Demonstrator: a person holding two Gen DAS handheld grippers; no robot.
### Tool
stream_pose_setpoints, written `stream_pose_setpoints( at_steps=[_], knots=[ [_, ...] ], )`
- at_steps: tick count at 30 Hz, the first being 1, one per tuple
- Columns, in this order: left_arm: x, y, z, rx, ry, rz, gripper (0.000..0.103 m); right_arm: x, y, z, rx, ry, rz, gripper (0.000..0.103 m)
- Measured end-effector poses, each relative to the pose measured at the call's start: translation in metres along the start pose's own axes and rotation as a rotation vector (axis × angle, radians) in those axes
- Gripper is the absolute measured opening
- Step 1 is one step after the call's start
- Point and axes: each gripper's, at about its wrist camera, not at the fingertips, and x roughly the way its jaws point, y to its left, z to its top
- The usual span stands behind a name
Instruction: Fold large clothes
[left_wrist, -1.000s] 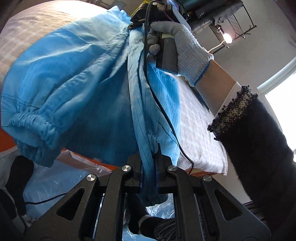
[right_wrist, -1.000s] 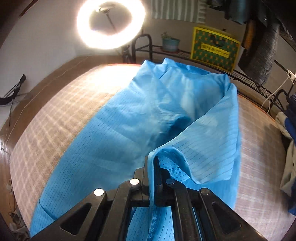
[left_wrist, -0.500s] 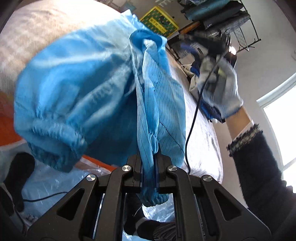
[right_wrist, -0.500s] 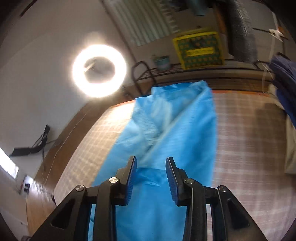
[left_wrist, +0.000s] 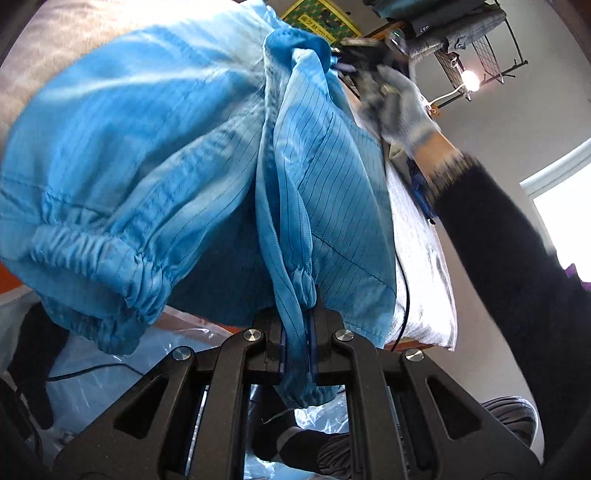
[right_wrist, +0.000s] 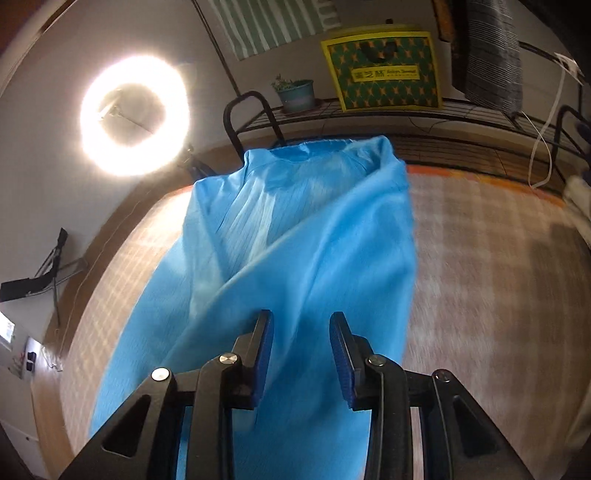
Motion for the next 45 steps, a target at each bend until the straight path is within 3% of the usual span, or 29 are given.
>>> stream_pose_setpoints(
  at_steps=[5, 6, 9, 15, 20, 21, 22, 24, 26, 30, 36, 40, 45],
  knots=[
    [0.003, 0.001, 0.002, 0.002, 0.003, -0.015, 0.007, 0.061, 0.01, 0.033, -0.022, 0.059, -0.057, 0.034],
    [0.003, 0.002, 0.002, 0.004, 0.003, -0.018, 0.007, 0.063, 0.02, 0.033, -0.073, 0.024, -0.095, 0.036],
    [0.001, 0.007, 0.006, 0.002, 0.008, -0.033, 0.007, 0.062, 0.03, 0.034, -0.116, 0.053, -0.116, 0.038],
    [0.0, 0.025, 0.006, -0.091, 0.035, -0.107, 0.007, -0.02, 0.032, 0.009, -0.047, 0.011, 0.033, 0.038],
    [-0.008, 0.032, 0.004, -0.119, 0.035, -0.107, 0.009, -0.115, 0.051, -0.06, -0.095, 0.024, 0.072, 0.037],
    [-0.012, 0.031, 0.004, -0.104, 0.029, -0.091, 0.016, -0.134, 0.055, -0.076, -0.098, 0.021, 0.083, 0.037],
    [-0.015, 0.03, 0.003, -0.088, 0.02, -0.075, 0.032, -0.154, 0.059, -0.09, -0.095, 0.016, 0.102, 0.037],
    [-0.027, 0.027, 0.0, -0.042, -0.012, -0.031, 0.051, -0.189, 0.066, -0.118, -0.089, -0.005, 0.133, 0.038],
    [-0.041, 0.024, -0.002, -0.006, -0.043, 0.0, 0.052, -0.225, 0.075, -0.152, -0.087, -0.017, 0.143, 0.038],
    [-0.074, 0.023, -0.009, 0.055, -0.084, 0.047, 0.052, -0.258, 0.095, -0.209, -0.106, -0.012, 0.14, 0.038],
    [-0.11, -0.004, 0.015, 0.147, -0.147, 0.102, 0.049, -0.236, 0.121, -0.283, -0.033, 0.029, 0.137, 0.033],
    [-0.121, -0.03, 0.064, 0.267, -0.142, 0.128, 0.036, -0.205, 0.129, -0.284, -0.051, 0.039, 0.067, 0.031],
    [-0.111, -0.046, 0.11, 0.375, -0.066, 0.194, 0.025, -0.178, 0.103, -0.233, 0.032, 0.015, 0.036, 0.03]
  ],
)
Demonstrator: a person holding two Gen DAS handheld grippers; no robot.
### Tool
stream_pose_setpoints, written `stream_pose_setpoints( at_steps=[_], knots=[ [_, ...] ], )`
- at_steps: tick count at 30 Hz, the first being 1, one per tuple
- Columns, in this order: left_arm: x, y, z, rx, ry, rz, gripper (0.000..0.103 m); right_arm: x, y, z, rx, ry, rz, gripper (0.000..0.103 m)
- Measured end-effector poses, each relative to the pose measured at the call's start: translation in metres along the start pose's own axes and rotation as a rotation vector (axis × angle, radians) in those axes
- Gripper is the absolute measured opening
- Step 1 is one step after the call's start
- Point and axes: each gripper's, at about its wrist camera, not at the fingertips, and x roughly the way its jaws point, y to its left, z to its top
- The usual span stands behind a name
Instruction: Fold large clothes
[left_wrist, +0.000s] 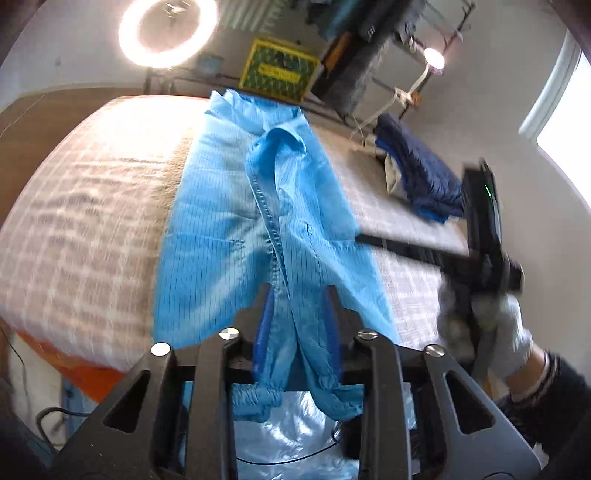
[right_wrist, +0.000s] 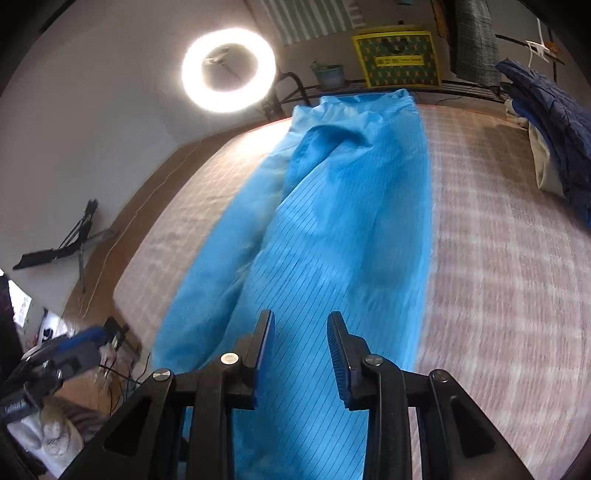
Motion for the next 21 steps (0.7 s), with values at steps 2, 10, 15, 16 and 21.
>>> stream_pose_setpoints(
  at_steps=[2, 10, 15, 16, 21],
  knots=[
    [-0.004, 0.0, 0.009, 0.017, -0.02, 0.006, 0.025, 0.012, -0.014, 0.025, 0.056, -0.008, 0.002, 0.029],
    [-0.014, 0.028, 0.04, -0.075, -0.096, -0.027, 0.025, 0.096, -0.054, 0.111, 0.214, 0.002, -0.078, 0.028],
    [-0.014, 0.042, 0.042, -0.096, -0.077, -0.036, 0.025, 0.14, -0.055, 0.13, 0.27, 0.019, -0.05, 0.028],
    [-0.015, 0.044, 0.042, -0.098, -0.077, -0.04, 0.025, 0.143, -0.051, 0.136, 0.266, 0.005, -0.012, 0.028],
    [-0.025, 0.048, 0.045, -0.096, -0.1, -0.04, 0.025, 0.157, -0.011, 0.166, 0.11, -0.027, 0.053, 0.028]
  ],
)
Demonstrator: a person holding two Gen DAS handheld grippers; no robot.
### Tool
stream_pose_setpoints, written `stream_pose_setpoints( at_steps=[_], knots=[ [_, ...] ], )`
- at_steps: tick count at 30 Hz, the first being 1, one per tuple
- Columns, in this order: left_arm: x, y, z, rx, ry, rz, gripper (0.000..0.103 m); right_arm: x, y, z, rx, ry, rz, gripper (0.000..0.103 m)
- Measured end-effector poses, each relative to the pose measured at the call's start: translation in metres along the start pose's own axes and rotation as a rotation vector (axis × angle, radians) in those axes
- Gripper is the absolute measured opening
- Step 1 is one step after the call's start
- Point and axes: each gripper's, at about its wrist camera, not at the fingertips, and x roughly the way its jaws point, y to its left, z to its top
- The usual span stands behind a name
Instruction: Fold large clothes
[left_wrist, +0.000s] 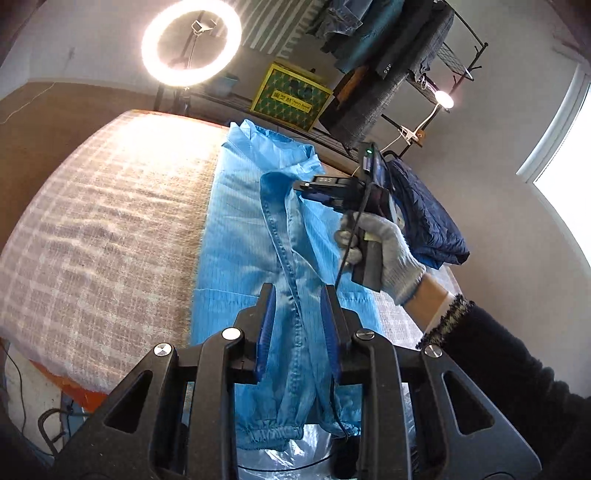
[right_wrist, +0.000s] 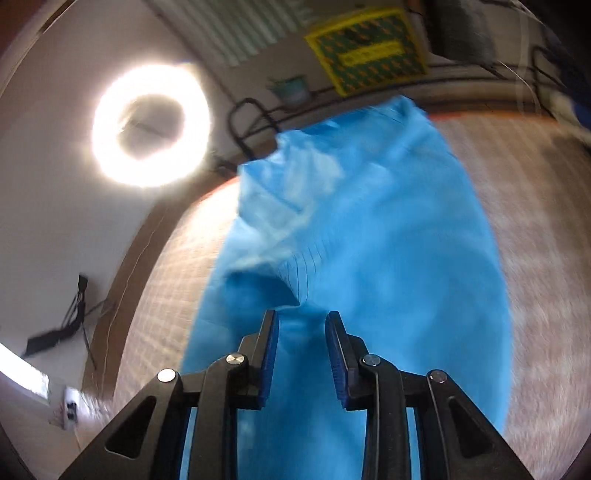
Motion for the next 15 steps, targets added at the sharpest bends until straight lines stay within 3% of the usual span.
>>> stream_pose_setpoints(
  at_steps=[5, 9, 11, 15],
  knots=[
    [0.001, 0.008, 0.001, -0.007, 0.002, 0.021, 0.025, 0.051, 0.01, 0.0, -0.035, 0.086, -0.049, 0.028],
    [0.002, 0.015, 0.002, -0.021, 0.001, 0.041, 0.025, 0.059, 0.014, -0.003, -0.043, 0.046, -0.048, 0.028],
    [0.002, 0.016, 0.001, -0.017, -0.004, 0.047, 0.025, 0.049, 0.015, -0.001, -0.02, 0.063, 0.001, 0.03],
    [-0.002, 0.019, -0.001, -0.013, -0.015, 0.056, 0.025, -0.019, 0.015, -0.014, 0.016, 0.007, 0.126, 0.032]
  ],
)
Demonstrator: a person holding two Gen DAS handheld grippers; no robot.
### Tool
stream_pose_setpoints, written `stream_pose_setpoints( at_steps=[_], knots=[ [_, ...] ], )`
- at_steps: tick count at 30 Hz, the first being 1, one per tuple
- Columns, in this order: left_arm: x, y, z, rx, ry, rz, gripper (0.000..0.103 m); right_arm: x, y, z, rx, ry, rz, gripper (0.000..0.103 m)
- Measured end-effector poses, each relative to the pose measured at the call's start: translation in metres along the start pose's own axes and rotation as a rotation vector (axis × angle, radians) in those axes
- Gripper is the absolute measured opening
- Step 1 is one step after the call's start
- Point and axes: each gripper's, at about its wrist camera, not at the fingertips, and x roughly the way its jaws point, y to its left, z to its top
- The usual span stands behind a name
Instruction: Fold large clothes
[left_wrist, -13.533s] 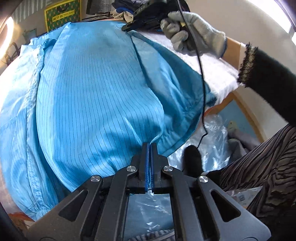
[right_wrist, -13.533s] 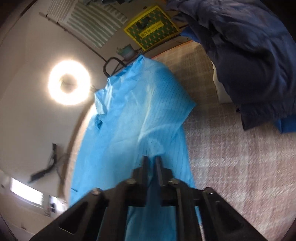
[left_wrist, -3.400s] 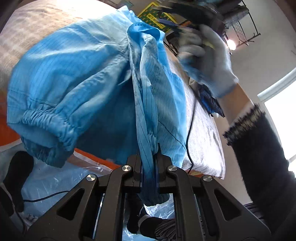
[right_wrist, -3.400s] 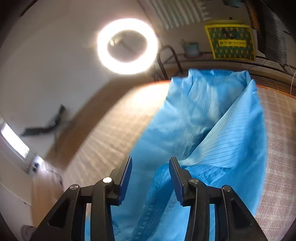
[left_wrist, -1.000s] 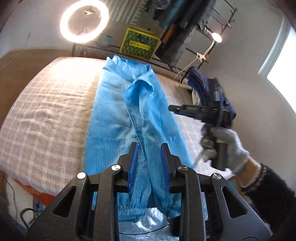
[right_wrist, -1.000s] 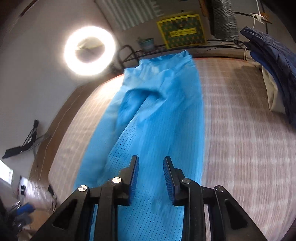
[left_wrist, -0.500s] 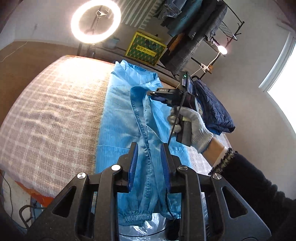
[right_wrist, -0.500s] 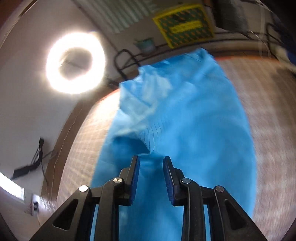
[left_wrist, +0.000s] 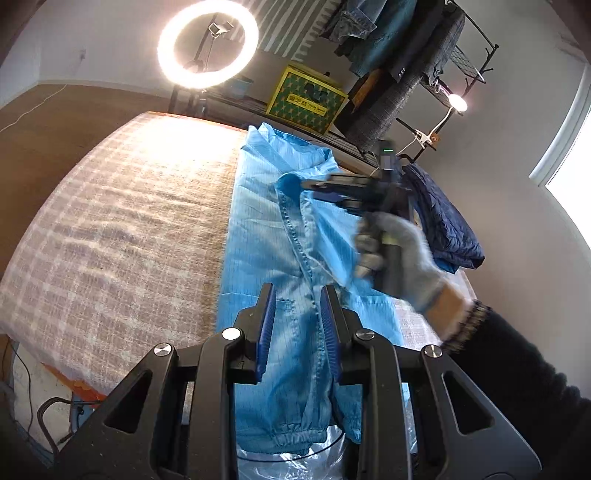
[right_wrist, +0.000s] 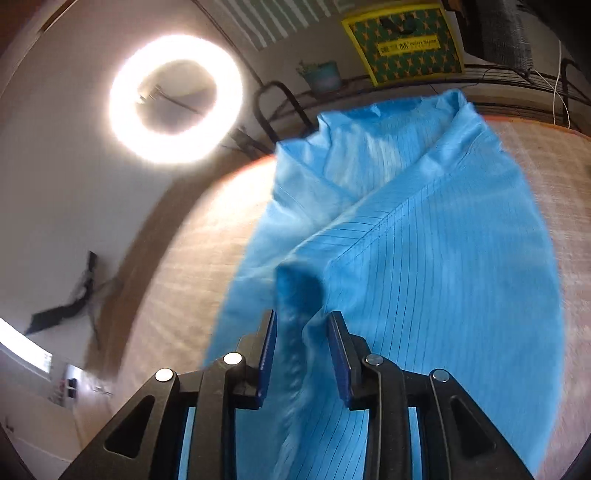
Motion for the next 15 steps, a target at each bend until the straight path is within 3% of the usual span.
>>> stream_pose_setpoints(
  at_steps=[3, 8, 11, 15],
  knots=[
    [-0.004, 0.005, -0.007, 0.015, -0.014, 0.029, 0.025, -0.058, 0.008, -0.035, -0.019, 0.008, 0.031, 0.032],
    [0.008, 0.011, -0.033, 0.027, 0.045, -0.005, 0.025, -0.14, 0.032, -0.135, -0.152, 0.043, -0.038, 0.032],
    [0.022, 0.009, -0.058, 0.04, 0.101, -0.005, 0.025, -0.167, 0.042, -0.197, -0.204, 0.072, -0.062, 0.032],
    [0.043, -0.001, -0.092, 0.121, 0.159, 0.01, 0.024, -0.174, 0.053, -0.249, -0.287, 0.101, -0.111, 0.032]
  ],
)
